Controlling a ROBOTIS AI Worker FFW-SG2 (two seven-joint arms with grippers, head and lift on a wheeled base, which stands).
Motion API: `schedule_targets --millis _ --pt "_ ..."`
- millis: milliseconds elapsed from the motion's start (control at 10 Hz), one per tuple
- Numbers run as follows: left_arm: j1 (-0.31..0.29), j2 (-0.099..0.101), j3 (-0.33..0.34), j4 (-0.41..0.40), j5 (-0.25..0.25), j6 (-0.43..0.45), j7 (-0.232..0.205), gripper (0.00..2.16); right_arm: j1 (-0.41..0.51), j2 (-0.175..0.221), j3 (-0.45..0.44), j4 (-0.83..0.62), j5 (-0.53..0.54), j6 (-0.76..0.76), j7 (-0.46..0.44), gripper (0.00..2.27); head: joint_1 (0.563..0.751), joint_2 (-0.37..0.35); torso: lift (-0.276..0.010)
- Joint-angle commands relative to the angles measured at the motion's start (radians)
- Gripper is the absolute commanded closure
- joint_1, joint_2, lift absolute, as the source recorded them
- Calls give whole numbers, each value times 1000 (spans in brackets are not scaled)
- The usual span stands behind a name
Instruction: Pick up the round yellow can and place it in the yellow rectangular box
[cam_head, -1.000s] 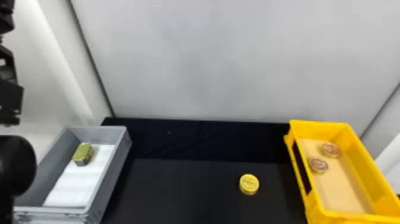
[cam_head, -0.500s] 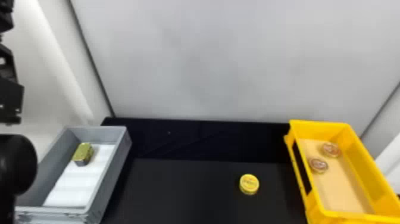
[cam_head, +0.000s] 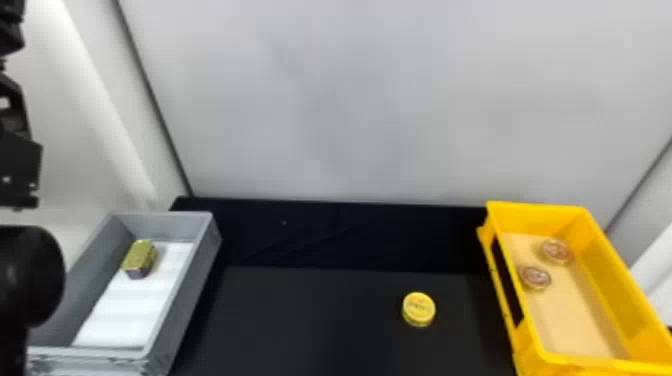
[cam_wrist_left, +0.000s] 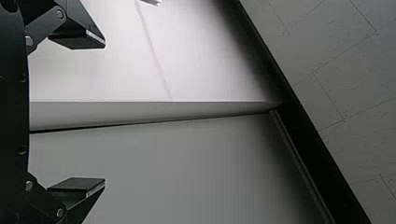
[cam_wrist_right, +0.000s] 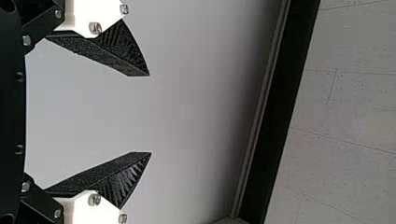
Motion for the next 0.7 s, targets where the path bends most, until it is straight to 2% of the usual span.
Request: schedule_targets --millis 0,200,300,400,600 --pt "9 -1 -6 1 -5 15 1 190 46 23 -29 3 -61 129 21 194 663 54 0" --pt "11 -5 -7 -14 9 68 -5 148 74 59 -62 0 -110 350 87 168 663 54 0" --pt "14 -8 -11 -19 15 84 -5 131 77 95 -108 -2 -135 499 136 145 663 54 0" --pt "12 -16 -14 -19 16 85 -8 131 63 149 -168 0 -143 691 209 145 663 54 0" --pt "9 -24 -27 -20 24 107 -10 131 23 157 -181 83 -227 958 299 131 663 54 0"
